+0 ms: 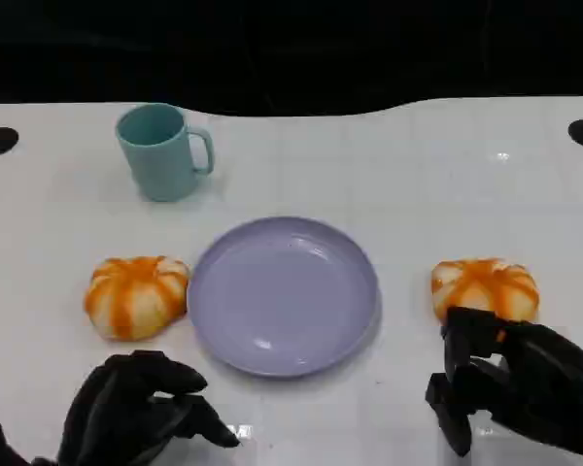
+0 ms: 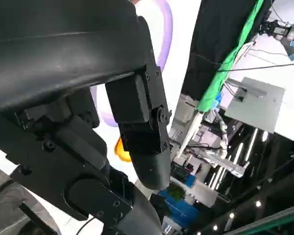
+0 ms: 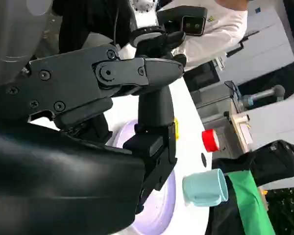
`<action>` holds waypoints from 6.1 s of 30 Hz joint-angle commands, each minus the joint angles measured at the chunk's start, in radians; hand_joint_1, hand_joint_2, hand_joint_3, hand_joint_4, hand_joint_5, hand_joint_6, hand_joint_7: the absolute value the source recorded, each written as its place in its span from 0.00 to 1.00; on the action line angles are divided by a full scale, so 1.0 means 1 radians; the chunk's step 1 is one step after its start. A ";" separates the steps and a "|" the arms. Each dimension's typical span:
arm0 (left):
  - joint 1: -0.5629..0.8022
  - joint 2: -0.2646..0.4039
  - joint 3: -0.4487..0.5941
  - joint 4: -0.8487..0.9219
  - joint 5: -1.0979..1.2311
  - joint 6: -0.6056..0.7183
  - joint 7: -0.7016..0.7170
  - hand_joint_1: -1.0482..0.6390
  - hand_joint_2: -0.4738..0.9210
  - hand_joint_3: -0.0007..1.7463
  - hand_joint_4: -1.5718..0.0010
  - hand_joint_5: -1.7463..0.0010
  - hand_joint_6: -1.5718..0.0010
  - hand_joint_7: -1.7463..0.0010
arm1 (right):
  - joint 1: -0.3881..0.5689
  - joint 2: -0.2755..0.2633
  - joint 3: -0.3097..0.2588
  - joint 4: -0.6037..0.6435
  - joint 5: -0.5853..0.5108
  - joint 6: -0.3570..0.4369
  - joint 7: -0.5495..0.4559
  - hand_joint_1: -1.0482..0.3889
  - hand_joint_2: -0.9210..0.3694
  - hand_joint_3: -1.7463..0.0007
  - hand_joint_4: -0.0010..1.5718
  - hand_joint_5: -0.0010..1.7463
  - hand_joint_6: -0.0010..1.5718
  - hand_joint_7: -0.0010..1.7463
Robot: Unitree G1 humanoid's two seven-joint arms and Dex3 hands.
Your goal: Grasp the bread from the table and place it into the plate.
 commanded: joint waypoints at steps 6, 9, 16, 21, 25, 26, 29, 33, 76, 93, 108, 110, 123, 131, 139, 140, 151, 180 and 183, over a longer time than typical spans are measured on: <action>-0.004 0.018 0.005 0.001 0.008 -0.008 -0.006 0.05 0.80 0.00 0.00 0.76 0.00 0.91 | -0.004 -0.015 -0.007 -0.006 -0.006 0.000 -0.007 0.38 0.00 0.83 0.49 1.00 0.34 0.99; -0.004 0.018 0.005 0.002 0.007 -0.009 -0.008 0.05 0.80 0.00 0.00 0.76 0.00 0.91 | -0.005 -0.014 -0.007 -0.002 -0.004 -0.005 -0.001 0.38 0.00 0.83 0.49 1.00 0.34 0.99; -0.004 0.017 0.003 0.000 0.011 -0.009 -0.001 0.05 0.80 0.00 0.00 0.76 0.00 0.91 | -0.005 -0.015 -0.006 -0.002 -0.012 -0.012 -0.004 0.37 0.00 0.83 0.49 1.00 0.34 0.99; -0.006 0.018 0.005 0.005 0.010 -0.009 -0.004 0.04 0.79 0.00 0.00 0.76 0.00 0.91 | -0.006 -0.012 -0.005 0.001 -0.018 -0.015 -0.006 0.37 0.00 0.83 0.50 1.00 0.35 0.99; -0.010 0.017 0.005 0.014 0.011 -0.019 -0.010 0.04 0.80 0.00 0.00 0.76 0.00 0.91 | -0.008 -0.009 -0.007 0.006 -0.013 -0.012 -0.004 0.37 0.00 0.83 0.50 1.00 0.35 0.99; -0.010 0.018 0.006 0.016 0.010 -0.016 -0.009 0.04 0.80 0.00 0.00 0.75 0.00 0.91 | -0.008 -0.008 -0.009 0.007 -0.010 -0.010 -0.004 0.37 0.00 0.83 0.50 1.00 0.35 0.99; -0.010 0.018 0.005 0.012 0.008 -0.006 -0.003 0.04 0.79 0.00 0.00 0.75 0.00 0.91 | -0.010 -0.003 -0.016 0.013 -0.003 -0.021 0.000 0.38 0.00 0.83 0.49 1.00 0.34 0.98; -0.009 0.018 0.005 0.010 0.010 -0.009 -0.001 0.04 0.80 0.00 0.00 0.75 0.00 0.91 | -0.011 0.008 -0.023 0.029 -0.012 -0.093 0.013 0.39 0.00 0.81 0.47 1.00 0.32 0.95; -0.008 0.012 0.004 0.009 0.020 -0.009 0.001 0.04 0.79 0.00 0.00 0.75 0.00 0.90 | -0.147 -0.231 -0.024 0.219 -0.952 -0.921 -0.638 0.36 0.02 1.00 0.06 0.06 0.14 0.00; -0.018 0.008 0.006 0.021 0.022 -0.011 0.007 0.05 0.80 0.00 0.00 0.75 0.00 0.91 | -0.212 -0.321 0.153 0.211 -1.277 -0.762 -0.834 0.38 0.07 1.00 0.06 0.05 0.14 0.00; -0.015 0.008 0.007 0.021 0.023 -0.017 0.006 0.04 0.80 0.00 0.00 0.75 0.00 0.90 | -0.413 -0.318 0.344 0.510 -1.388 -0.700 -1.013 0.38 0.09 1.00 0.08 0.06 0.16 0.00; -0.014 0.009 0.007 0.020 0.023 -0.018 0.004 0.04 0.80 0.00 0.00 0.75 0.00 0.90 | -0.431 -0.316 0.364 0.541 -1.393 -0.689 -1.023 0.38 0.09 1.00 0.08 0.06 0.16 0.00; -0.011 0.010 0.006 0.016 0.024 -0.020 0.004 0.04 0.80 0.00 0.00 0.75 0.00 0.90 | -0.527 -0.305 0.469 0.708 -1.390 -0.677 -1.049 0.39 0.08 1.00 0.09 0.05 0.14 0.00; -0.012 0.010 0.007 0.019 0.023 -0.022 0.002 0.05 0.80 0.00 0.00 0.75 0.00 0.90 | -0.567 -0.293 0.514 0.770 -1.387 -0.673 -1.060 0.38 0.08 1.00 0.09 0.04 0.15 0.00; -0.010 0.011 0.006 0.013 0.031 -0.024 0.011 0.04 0.80 0.00 0.00 0.75 0.00 0.90 | -0.615 -0.266 0.539 0.861 -1.374 -0.688 -1.076 0.39 0.08 1.00 0.11 0.04 0.15 0.00; -0.011 0.012 0.006 0.017 0.031 -0.030 0.008 0.04 0.81 0.00 0.00 0.74 0.00 0.90 | -0.621 -0.261 0.542 0.875 -1.373 -0.692 -1.085 0.40 0.08 1.00 0.12 0.05 0.15 0.01; -0.010 0.010 0.005 0.014 0.031 -0.027 0.012 0.04 0.80 0.00 0.00 0.75 0.00 0.90 | -0.675 -0.215 0.551 1.026 -1.344 -0.757 -1.228 0.51 0.04 0.99 0.34 0.10 0.32 0.03; -0.008 0.010 0.005 0.009 0.031 -0.021 0.014 0.04 0.80 0.00 0.00 0.74 0.00 0.89 | -0.730 -0.186 0.608 1.123 -1.363 -0.898 -1.656 0.74 0.46 0.37 0.58 1.00 0.46 1.00; -0.009 0.009 0.005 0.011 0.031 -0.022 0.014 0.04 0.80 0.00 0.00 0.74 0.00 0.89 | -0.732 -0.182 0.597 1.113 -1.350 -0.911 -1.667 0.75 0.48 0.35 0.60 1.00 0.47 1.00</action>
